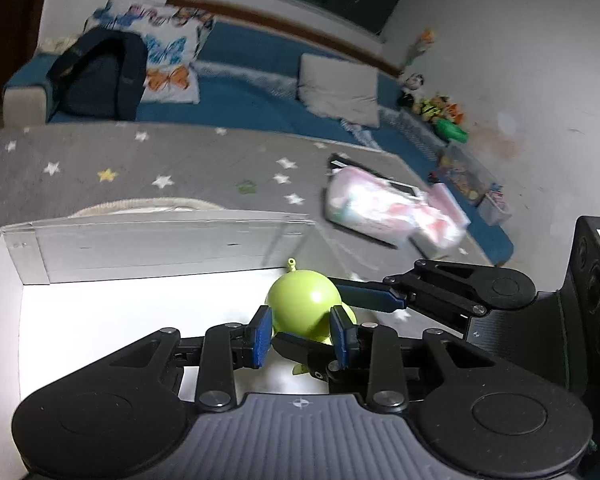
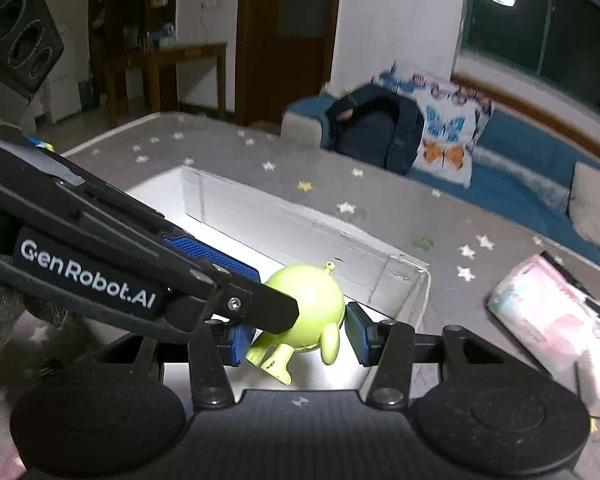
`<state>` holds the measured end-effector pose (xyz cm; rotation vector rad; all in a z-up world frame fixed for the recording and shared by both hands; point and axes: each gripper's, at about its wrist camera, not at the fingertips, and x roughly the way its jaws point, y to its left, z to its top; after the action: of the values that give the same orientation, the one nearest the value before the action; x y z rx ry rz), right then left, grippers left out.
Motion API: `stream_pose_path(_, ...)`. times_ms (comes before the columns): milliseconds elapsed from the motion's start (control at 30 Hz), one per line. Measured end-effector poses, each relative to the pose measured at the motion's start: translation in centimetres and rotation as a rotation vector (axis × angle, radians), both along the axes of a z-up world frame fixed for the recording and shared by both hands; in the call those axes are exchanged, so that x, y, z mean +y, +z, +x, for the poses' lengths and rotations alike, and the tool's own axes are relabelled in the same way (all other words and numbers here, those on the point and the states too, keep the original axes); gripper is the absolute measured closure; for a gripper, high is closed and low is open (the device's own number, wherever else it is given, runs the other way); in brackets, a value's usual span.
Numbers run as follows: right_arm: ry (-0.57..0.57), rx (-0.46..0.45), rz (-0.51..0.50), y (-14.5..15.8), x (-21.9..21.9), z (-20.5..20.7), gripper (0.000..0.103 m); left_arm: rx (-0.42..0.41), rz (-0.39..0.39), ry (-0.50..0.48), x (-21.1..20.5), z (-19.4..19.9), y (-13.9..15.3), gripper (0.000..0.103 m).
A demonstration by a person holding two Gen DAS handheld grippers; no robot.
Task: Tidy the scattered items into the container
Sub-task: 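Lift the green alien with the right gripper and carry it into the white box, then open the right gripper to drop the alien inside the box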
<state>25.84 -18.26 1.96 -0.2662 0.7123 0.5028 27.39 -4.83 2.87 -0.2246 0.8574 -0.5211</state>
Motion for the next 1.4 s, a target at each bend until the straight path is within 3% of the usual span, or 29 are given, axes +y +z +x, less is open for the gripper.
stream_pose_path(300,0.004,0.095,-0.094,-3.1,1.5,4.4,0.054,0.109,-0.046,0.028,1.3,4.4,-3.4,0.069)
stream_pose_path(700,0.015,0.099,-0.211,-4.2,2.8,5.9,0.054,0.136,-0.054,0.033,1.1,5.3,-4.3,0.069)
stream_pose_path(933,0.009,0.085,-0.186,-3.7,2.3,5.6,0.051,0.113,-0.045,0.037,1.0,4.8,-3.8,0.069)
stream_pose_path(1033,0.003,0.073,-0.169,-3.1,2.0,5.4,0.043,0.097,-0.04,0.043,1.1,4.5,-3.3,0.069)
stream_pose_path(1400,-0.007,0.006,-0.091,0.1,0.3,2.2,0.043,0.018,-0.039,0.054,1.1,1.5,-0.6,0.069)
